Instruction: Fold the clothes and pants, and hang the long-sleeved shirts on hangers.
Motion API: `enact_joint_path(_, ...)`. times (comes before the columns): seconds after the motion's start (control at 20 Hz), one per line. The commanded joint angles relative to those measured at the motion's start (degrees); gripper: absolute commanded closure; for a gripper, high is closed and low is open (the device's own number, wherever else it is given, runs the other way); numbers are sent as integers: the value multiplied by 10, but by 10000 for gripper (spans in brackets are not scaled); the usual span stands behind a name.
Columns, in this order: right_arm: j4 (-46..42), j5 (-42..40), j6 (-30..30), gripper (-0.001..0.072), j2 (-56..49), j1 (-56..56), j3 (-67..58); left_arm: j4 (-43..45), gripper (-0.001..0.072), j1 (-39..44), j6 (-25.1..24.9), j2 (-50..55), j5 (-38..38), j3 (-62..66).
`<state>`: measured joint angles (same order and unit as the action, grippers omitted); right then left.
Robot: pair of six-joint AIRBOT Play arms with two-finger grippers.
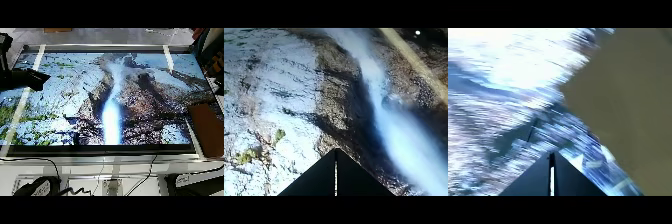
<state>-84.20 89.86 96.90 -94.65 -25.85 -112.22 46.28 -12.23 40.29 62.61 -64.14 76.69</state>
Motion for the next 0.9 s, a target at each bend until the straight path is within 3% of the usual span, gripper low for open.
enact_joint_path(0.0,21,-71,-52,695,0,127,0,0,692,0,0,0,0,0)
enact_joint_path(0.25,12,-111,-134,696,0,343,0,0,692,0,0,0,0,0)
enact_joint_path(0.4,-41,-110,-139,696,8,436,0,0,692,0,0,0,0,0)
enact_joint_path(0.85,-45,-22,-130,695,141,457,0,0,692,0,0,0,0,0)
